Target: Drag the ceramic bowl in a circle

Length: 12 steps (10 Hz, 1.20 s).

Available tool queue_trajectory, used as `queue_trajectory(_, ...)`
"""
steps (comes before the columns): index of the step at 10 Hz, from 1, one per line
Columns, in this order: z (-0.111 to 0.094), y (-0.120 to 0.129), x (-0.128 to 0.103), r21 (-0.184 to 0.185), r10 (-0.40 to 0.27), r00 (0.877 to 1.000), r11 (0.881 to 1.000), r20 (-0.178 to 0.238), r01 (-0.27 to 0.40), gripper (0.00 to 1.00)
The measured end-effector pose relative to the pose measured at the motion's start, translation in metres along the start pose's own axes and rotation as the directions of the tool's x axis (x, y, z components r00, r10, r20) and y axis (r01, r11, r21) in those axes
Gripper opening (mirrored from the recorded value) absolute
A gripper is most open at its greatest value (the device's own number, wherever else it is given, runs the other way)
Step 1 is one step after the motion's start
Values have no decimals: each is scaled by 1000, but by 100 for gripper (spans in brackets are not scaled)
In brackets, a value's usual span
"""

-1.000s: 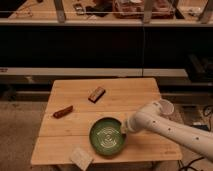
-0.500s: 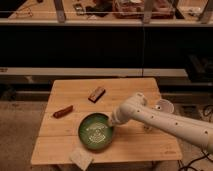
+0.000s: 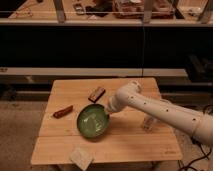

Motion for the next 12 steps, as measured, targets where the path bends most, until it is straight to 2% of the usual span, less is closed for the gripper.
queue_trajectory(2, -13, 39, 2, -38, 62, 998, 997, -15, -62, 0)
queue_trajectory(5, -34, 96, -19, -94, 175, 984, 980, -34, -178, 0)
queue_trajectory(8, -50, 114, -46, -128, 222, 974, 966, -40, -225, 0)
queue_trajectory(12, -50, 109, -115, -137, 281, 960, 950, -7, -280, 0)
